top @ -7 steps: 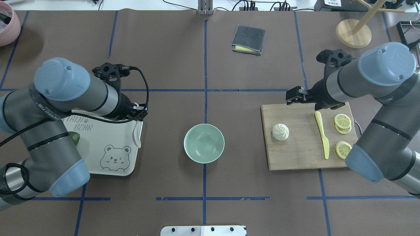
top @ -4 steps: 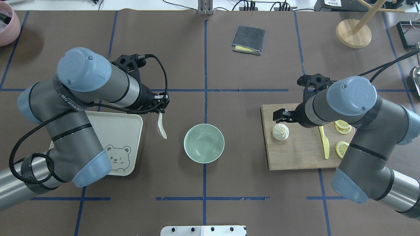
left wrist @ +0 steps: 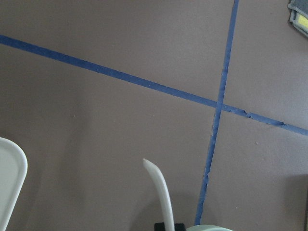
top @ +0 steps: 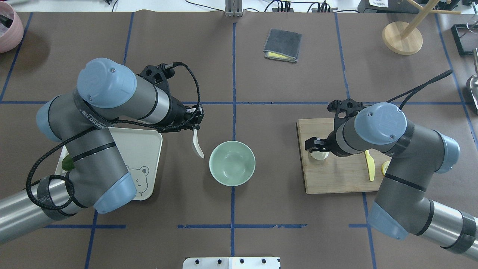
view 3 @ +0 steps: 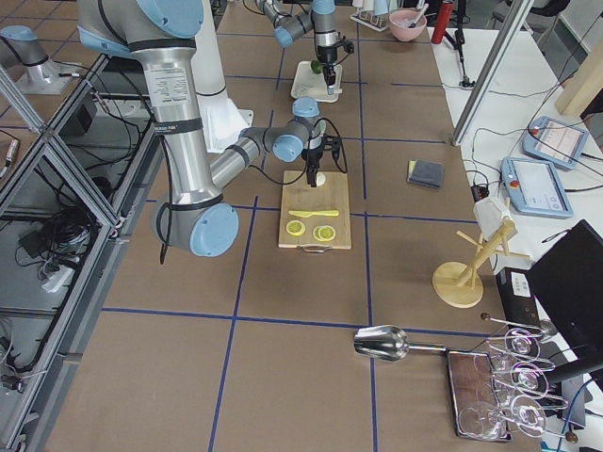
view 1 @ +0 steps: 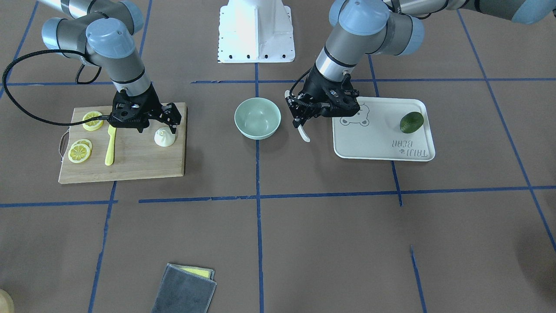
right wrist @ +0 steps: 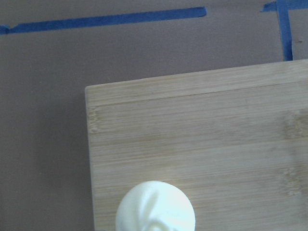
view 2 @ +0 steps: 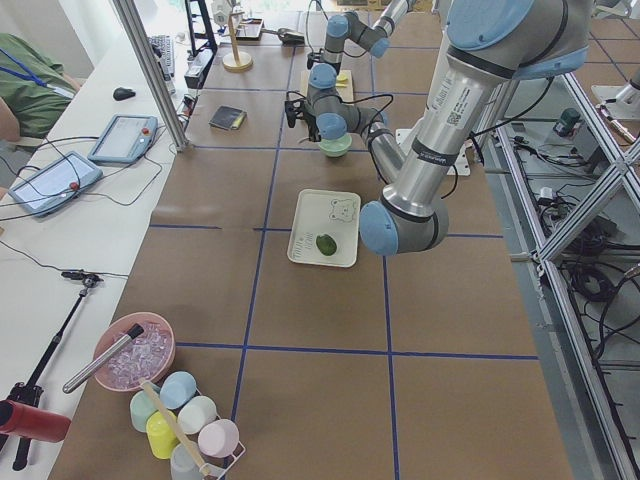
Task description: Put spoon and bun in bowl
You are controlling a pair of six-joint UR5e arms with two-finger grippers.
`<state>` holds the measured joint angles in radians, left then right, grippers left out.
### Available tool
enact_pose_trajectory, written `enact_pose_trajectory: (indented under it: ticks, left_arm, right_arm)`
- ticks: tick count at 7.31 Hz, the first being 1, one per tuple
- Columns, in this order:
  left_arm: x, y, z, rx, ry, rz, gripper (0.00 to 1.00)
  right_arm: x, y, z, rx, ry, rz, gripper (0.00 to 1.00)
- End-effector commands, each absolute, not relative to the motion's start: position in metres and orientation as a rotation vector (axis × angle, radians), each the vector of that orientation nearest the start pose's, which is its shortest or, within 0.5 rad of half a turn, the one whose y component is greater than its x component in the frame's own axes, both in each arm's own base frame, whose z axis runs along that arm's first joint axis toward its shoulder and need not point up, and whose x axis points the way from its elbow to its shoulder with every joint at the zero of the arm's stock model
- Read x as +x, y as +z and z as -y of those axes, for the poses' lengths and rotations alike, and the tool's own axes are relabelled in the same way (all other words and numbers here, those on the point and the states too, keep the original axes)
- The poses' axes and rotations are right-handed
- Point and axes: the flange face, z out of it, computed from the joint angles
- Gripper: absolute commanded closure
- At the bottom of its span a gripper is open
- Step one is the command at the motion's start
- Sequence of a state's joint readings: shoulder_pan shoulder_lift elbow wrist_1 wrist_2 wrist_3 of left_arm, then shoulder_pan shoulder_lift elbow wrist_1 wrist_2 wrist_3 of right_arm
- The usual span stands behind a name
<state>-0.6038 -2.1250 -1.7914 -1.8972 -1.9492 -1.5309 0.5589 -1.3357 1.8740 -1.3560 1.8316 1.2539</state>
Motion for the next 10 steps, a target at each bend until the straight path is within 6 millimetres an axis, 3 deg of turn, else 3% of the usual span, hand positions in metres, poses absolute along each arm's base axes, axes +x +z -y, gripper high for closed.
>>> enact_pose_trajectory:
  ticks: [1, 2, 3, 6, 7, 10]
  left_arm:
    - [0.473, 0.204, 0.434, 0.013, -0.292, -1.143, 1.00]
    - [0.473, 0.204, 0.435, 0.015, -0.293, -1.142, 1.00]
    - [0.474, 0.204, 0.433, 0.013, -0.290, -1.142, 1.00]
    - [0.495, 0.207, 0.423, -0.035, -0.320, -1.169, 1.00]
    - [0.503, 0.209, 0.427, -0.045, -0.333, -1.179, 1.00]
    - [0.528, 0.198, 0.413, -0.061, -0.379, -1.202, 1.00]
  right_arm:
    - [-0.440, 0.378, 0.393, 0.086, 0.118, 0.779, 0.00]
    - [-0.446, 0.377, 0.396, 0.085, 0.116, 0.779, 0.00]
    - [-0.448, 0.373, 0.397, 0.089, 0.118, 0.784, 0.07]
    - [-0.446, 0.375, 0.398, 0.090, 0.118, 0.781, 0.43]
    - [-0.446, 0.375, 0.399, 0.091, 0.118, 0.781, 0.49]
    - [-0.430, 0.362, 0.415, 0.109, 0.146, 0.804, 0.51]
